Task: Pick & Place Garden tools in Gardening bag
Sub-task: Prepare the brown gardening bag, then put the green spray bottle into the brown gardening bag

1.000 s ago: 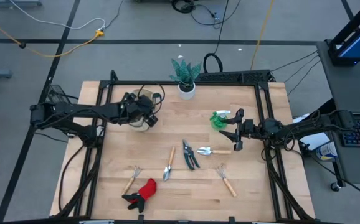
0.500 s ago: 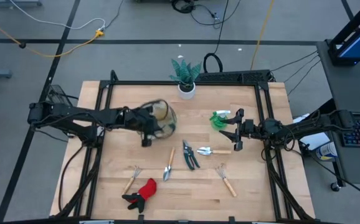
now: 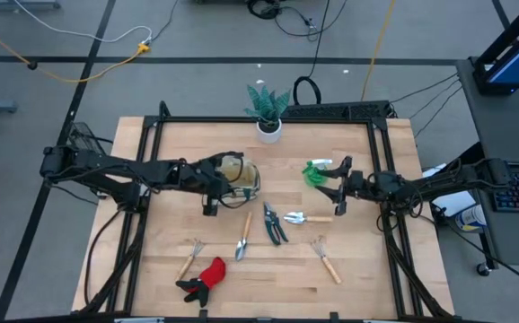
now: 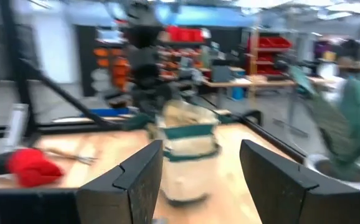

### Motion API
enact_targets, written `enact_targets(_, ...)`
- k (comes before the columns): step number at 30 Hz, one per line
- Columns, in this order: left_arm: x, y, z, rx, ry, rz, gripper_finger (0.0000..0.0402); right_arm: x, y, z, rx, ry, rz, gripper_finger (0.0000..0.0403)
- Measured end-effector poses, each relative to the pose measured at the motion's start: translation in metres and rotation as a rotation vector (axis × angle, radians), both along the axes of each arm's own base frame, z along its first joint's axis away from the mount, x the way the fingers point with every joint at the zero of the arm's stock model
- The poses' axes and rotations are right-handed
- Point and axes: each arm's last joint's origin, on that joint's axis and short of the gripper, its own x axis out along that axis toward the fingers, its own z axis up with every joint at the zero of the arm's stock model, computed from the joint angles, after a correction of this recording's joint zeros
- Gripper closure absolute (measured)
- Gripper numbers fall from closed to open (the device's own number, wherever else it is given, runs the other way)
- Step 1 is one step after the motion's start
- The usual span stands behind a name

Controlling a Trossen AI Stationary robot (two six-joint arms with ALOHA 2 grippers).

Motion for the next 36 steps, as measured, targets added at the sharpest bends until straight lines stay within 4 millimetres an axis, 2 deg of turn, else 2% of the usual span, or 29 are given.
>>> enact_targets(4, 0.0, 0.0, 0.0, -0.004, -0.003, 0.003, 0.0326, 0.001, -0.001, 0.001, 0.004, 0.015, -0.036, 0.0197)
enact_targets(7, 0.002, 0.0, 0.002, -0.005, -0.029, 0.004, 0.0299, 0.008, -0.001, 0.013, 0.017, 0.053, -0.033, 0.0197)
enact_targets(11, 0.004, -0.003, 0.005, -0.004, -0.067, -0.005, 0.0263, 0.022, 0.0, 0.036, -0.004, 0.237, -0.039, 0.0197)
enact_targets(14, 0.003, -0.007, 0.009, 0.007, -0.089, -0.032, 0.0239, 0.026, 0.0, 0.062, -0.047, 0.344, -0.037, 0.0197)
enact_targets(18, -0.003, -0.012, 0.019, 0.029, -0.128, -0.068, 0.0216, 0.023, 0.0, 0.092, -0.059, 0.484, -0.04, 0.0197)
enact_targets(21, -0.012, -0.014, 0.033, 0.046, -0.191, -0.05, 0.0205, 0.017, -0.005, 0.107, -0.033, 0.545, -0.138, 0.0197)
enact_targets(24, -0.021, -0.013, 0.045, 0.055, -0.245, -0.035, 0.0205, 0.01, -0.012, 0.11, -0.021, 0.612, -0.194, 0.0197)
enact_targets(28, -0.032, -0.012, 0.058, 0.068, -0.307, -0.038, 0.0211, 0.004, -0.023, 0.102, 0.028, 0.712, -0.178, 0.0197)
enact_targets(36, -0.04, -0.012, 0.066, 0.074, -0.344, -0.041, 0.0223, 0.004, -0.052, 0.093, 0.101, 0.791, -0.153, 0.0197)
